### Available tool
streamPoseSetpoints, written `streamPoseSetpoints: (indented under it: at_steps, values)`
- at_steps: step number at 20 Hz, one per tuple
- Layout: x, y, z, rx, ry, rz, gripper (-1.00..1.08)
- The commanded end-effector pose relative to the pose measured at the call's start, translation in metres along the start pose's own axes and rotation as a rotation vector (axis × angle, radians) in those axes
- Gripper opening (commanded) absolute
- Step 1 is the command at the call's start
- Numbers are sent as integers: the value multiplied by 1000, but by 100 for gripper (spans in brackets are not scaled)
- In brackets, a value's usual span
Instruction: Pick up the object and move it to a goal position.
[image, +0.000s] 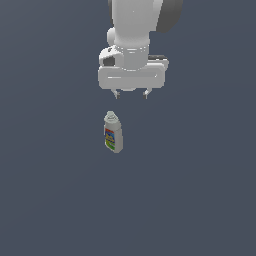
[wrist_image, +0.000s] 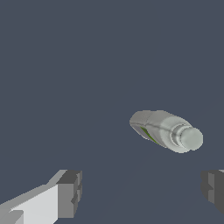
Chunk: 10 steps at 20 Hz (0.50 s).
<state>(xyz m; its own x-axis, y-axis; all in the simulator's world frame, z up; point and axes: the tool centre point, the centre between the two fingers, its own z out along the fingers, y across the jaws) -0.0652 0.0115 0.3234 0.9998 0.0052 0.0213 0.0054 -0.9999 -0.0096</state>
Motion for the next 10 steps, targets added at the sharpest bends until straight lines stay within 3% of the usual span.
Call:
streamPoseSetpoints:
  at_steps: [1, 10]
  values:
    - [0, 0, 0, 0, 0, 0, 100]
    - [6, 22, -14, 25, 41, 63, 100]
